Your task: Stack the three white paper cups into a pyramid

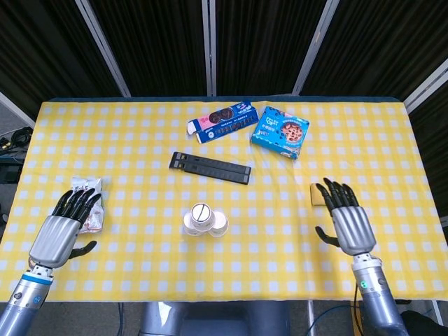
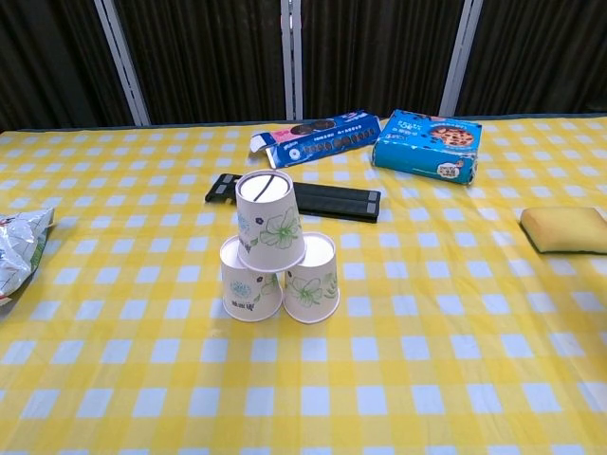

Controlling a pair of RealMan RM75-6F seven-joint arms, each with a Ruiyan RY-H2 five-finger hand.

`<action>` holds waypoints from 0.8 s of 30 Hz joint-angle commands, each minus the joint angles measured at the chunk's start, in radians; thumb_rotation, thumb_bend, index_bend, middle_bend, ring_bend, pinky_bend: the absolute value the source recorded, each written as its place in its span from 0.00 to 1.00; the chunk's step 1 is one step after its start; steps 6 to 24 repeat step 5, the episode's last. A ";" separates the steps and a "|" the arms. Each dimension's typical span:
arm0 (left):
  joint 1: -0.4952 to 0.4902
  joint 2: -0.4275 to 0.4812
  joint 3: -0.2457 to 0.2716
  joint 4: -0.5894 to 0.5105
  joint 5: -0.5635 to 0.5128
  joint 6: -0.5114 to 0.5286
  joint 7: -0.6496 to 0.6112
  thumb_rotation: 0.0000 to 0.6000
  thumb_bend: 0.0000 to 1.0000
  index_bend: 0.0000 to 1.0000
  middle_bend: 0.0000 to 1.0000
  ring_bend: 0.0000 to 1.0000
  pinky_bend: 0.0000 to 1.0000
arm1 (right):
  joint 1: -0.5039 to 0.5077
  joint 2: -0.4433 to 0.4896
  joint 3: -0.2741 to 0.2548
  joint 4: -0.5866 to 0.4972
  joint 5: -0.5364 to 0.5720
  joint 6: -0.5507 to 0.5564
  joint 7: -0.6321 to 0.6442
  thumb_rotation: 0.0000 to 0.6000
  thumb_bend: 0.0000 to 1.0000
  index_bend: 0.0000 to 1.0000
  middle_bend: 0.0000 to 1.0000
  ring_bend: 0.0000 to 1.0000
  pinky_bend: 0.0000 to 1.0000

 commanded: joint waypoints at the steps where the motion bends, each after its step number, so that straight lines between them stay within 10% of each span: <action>1: 0.016 -0.010 0.002 0.013 0.010 0.025 -0.007 1.00 0.19 0.00 0.00 0.00 0.00 | -0.110 0.014 -0.061 0.153 -0.086 0.056 0.173 1.00 0.17 0.00 0.00 0.00 0.00; 24: 0.030 -0.015 0.003 0.030 0.005 0.038 -0.023 1.00 0.19 0.00 0.00 0.00 0.00 | -0.144 0.010 -0.069 0.220 -0.127 0.063 0.253 1.00 0.17 0.00 0.00 0.00 0.00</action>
